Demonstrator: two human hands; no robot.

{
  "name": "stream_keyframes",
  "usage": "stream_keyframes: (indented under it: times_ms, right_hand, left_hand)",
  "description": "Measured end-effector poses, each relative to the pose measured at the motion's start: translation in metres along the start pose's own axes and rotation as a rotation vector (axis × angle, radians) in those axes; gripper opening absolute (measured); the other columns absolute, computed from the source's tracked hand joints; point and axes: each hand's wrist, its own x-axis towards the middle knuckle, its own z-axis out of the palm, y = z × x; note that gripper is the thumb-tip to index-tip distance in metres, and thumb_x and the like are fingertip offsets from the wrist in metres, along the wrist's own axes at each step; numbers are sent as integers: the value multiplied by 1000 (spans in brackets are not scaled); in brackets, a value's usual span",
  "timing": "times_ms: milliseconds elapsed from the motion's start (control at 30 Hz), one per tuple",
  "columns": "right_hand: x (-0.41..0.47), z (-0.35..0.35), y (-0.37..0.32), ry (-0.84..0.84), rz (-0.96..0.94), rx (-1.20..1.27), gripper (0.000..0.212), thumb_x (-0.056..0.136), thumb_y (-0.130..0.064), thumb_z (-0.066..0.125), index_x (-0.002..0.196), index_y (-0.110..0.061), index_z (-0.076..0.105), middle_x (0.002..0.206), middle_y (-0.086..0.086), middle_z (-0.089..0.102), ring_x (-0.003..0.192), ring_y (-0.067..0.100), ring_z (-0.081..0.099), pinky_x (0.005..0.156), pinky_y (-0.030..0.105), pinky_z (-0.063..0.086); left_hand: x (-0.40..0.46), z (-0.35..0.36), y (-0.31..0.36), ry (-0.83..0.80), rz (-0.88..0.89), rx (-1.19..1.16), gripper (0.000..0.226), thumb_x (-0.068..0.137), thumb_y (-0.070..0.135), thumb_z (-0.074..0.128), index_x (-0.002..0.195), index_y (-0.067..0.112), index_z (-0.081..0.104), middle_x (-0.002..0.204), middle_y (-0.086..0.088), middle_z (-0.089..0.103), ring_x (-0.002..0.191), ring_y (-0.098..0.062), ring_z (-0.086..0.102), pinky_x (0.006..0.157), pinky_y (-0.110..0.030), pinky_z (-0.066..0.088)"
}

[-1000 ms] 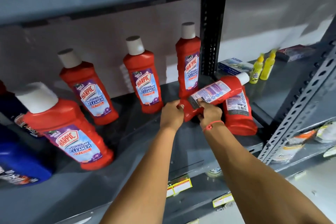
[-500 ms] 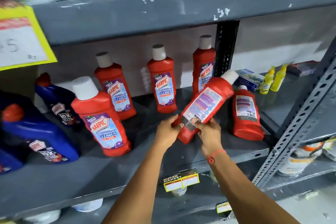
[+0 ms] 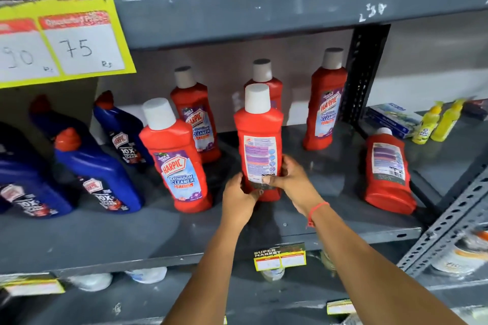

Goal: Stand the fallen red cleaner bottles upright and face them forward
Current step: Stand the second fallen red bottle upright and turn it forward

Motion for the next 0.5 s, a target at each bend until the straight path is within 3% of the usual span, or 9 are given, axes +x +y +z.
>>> stream_keyframes:
  times_ms: [100,200,367,433,500]
  right_hand:
    - [5,-9,-1,-32,20,-5,47,70,10,66,101,-22,54,107,3,63,93,12,62,78,21,53]
    - [11,-20,-2,-58,50,-10,52,69,13,65,112,-13,53,112,9,63,98,19,61,81,24,53]
    - [13,-36,-6,-128,80,-22,50,71,12,63,111,-17,54,106,4,64,94,13,62,81,21,54]
    - [12,-36,-6,-100,84,-54,50,72,10,65,113,-16,53,107,4,63,97,15,61,84,23,51]
    - [7,-32,-1,29,74,-47,49,71,7,67,112,-15,50,108,4,62,100,16,59,85,26,50]
  left_hand:
    - [0,8,3,31,-4,24,38,71,10,69,106,14,57,112,-7,62,102,-21,56,90,-34,45]
    - [2,15,5,40,-20,64,38,71,11,68,108,12,56,114,-12,60,105,-25,56,95,-40,45]
    - [0,24,8,37,-42,76,39,74,11,66,111,12,55,115,-11,59,105,-26,56,96,-42,46]
    - [2,23,8,25,-43,91,39,74,10,65,112,11,55,116,-11,60,106,-25,56,97,-42,45]
    - [4,19,8,-13,-45,66,38,76,7,63,113,12,54,119,-9,60,108,-22,56,98,-39,44]
